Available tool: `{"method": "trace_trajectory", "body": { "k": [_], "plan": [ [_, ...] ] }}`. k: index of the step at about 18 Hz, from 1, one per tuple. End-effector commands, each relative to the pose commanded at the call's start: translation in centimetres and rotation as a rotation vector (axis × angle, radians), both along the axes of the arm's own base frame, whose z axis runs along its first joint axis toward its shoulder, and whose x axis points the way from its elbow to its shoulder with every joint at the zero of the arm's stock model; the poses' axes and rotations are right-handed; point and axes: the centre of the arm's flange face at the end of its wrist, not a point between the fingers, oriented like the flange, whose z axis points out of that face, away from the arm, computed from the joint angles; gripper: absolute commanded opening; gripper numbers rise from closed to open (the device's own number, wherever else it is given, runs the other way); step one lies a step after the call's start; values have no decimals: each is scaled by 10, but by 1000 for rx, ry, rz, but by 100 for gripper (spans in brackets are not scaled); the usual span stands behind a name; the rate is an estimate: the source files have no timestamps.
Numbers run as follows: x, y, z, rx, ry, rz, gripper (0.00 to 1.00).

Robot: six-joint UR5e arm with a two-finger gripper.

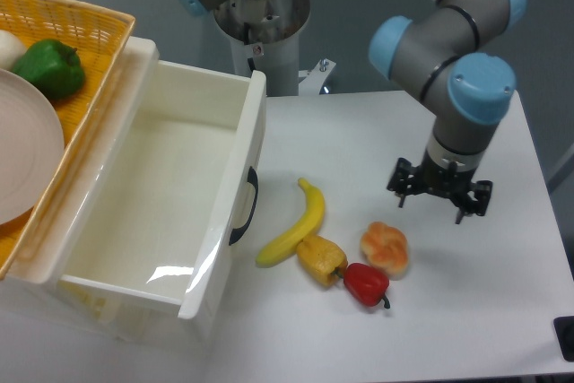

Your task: Slide the top white drawer open

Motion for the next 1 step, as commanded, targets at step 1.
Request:
{"method": "trace_trajectory", "body": {
  "k": [1],
  "plan": [
    [-5,-4,-3,-1,2,8,100]
  ]
}}
